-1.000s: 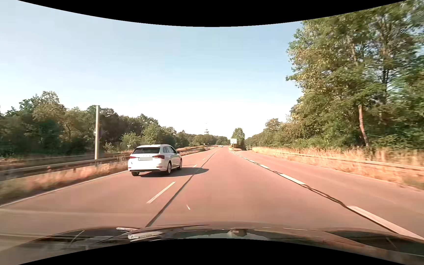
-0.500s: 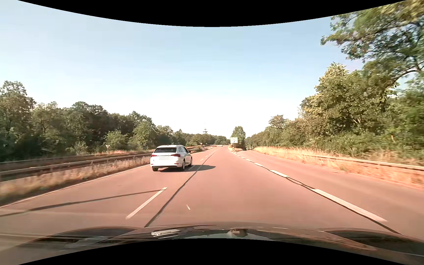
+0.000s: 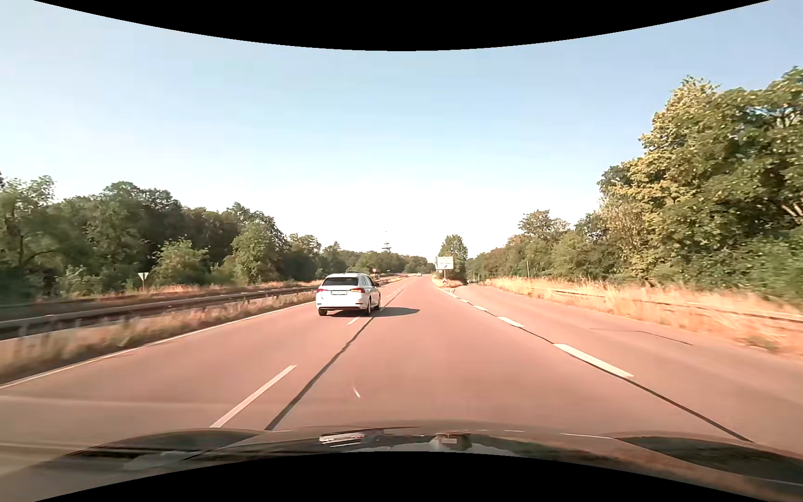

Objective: Follow the waypoints while adhering to traffic rules and regulations

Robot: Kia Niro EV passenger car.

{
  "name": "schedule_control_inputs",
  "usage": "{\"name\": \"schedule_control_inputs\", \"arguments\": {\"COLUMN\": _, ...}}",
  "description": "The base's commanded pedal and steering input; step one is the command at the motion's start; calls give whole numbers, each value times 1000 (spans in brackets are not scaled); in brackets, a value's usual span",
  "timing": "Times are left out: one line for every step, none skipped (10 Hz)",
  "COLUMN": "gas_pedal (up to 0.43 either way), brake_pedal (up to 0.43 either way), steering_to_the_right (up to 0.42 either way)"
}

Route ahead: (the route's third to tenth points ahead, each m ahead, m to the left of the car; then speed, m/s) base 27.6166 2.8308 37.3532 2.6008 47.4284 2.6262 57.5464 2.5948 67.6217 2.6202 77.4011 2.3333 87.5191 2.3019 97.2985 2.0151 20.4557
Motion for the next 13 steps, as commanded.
{"name": "schedule_control_inputs", "arguments": {"gas_pedal": 169, "brake_pedal": 0, "steering_to_the_right": 1}}
{"name": "schedule_control_inputs", "arguments": {"gas_pedal": 169, "brake_pedal": 0, "steering_to_the_right": 1}}
{"name": "schedule_control_inputs", "arguments": {"gas_pedal": 169, "brake_pedal": 0, "steering_to_the_right": 1}}
{"name": "schedule_control_inputs", "arguments": {"gas_pedal": 169, "brake_pedal": 0, "steering_to_the_right": 1}}
{"name": "schedule_control_inputs", "arguments": {"gas_pedal": 169, "brake_pedal": 0, "steering_to_the_right": 1}}
{"name": "schedule_control_inputs", "arguments": {"gas_pedal": 169, "brake_pedal": 0, "steering_to_the_right": 1}}
{"name": "schedule_control_inputs", "arguments": {"gas_pedal": 169, "brake_pedal": 0, "steering_to_the_right": 1}}
{"name": "schedule_control_inputs", "arguments": {"gas_pedal": 169, "brake_pedal": 0, "steering_to_the_right": 1}}
{"name": "schedule_control_inputs", "arguments": {"gas_pedal": 169, "brake_pedal": 0, "steering_to_the_right": 1}}
{"name": "schedule_control_inputs", "arguments": {"gas_pedal": 169, "brake_pedal": 0, "steering_to_the_right": 1}}
{"name": "schedule_control_inputs", "arguments": {"gas_pedal": 169, "brake_pedal": 0, "steering_to_the_right": 1}}
{"name": "schedule_control_inputs", "arguments": {"gas_pedal": 169, "brake_pedal": 0, "steering_to_the_right": 1}}
{"name": "schedule_control_inputs", "arguments": {"gas_pedal": 169, "brake_pedal": 0, "steering_to_the_right": 1}}
